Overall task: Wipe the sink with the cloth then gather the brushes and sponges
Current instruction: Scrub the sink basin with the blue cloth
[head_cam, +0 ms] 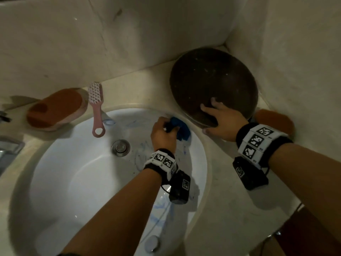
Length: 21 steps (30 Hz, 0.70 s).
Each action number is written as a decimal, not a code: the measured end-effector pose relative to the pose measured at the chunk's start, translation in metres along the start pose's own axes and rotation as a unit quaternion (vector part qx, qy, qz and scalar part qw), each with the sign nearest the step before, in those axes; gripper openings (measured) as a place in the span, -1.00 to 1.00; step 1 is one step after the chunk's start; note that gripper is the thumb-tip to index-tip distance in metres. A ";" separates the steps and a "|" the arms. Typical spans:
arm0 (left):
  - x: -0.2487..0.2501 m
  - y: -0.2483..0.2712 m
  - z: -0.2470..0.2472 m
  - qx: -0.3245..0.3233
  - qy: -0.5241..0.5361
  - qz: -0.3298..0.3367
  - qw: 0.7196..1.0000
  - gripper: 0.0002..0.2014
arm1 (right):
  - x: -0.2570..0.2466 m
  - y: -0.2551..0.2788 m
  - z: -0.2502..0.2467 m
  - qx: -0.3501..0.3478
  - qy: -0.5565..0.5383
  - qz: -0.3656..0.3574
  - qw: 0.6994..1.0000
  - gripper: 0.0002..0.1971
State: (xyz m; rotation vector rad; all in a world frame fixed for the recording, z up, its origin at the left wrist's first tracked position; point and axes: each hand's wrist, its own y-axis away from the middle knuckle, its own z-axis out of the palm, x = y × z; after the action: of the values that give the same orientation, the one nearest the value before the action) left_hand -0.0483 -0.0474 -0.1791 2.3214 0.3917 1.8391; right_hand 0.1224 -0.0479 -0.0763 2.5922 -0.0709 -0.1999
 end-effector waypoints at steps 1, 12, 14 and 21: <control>-0.003 0.006 0.003 -0.025 -0.019 0.005 1.000 -0.85 | 0.000 0.000 0.000 0.001 0.001 0.000 1.000 -0.19; 0.005 0.020 0.005 -0.061 0.019 -0.059 0.996 -0.92 | -0.002 0.002 -0.003 -0.003 -0.012 0.003 1.000 -0.19; -0.001 0.035 0.008 -0.124 -0.001 -0.070 0.990 -0.87 | -0.001 0.002 -0.004 -0.010 -0.014 0.007 1.000 -0.19; 0.009 0.012 0.000 -0.029 0.014 -0.067 0.997 -0.91 | -0.002 0.003 -0.004 -0.009 -0.010 0.003 1.000 -0.19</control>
State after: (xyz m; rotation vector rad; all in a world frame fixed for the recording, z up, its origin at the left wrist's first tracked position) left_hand -0.0448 -0.0561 -0.1678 2.1772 0.4769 1.7978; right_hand 0.1214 -0.0482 -0.0712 2.5720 -0.0836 -0.2241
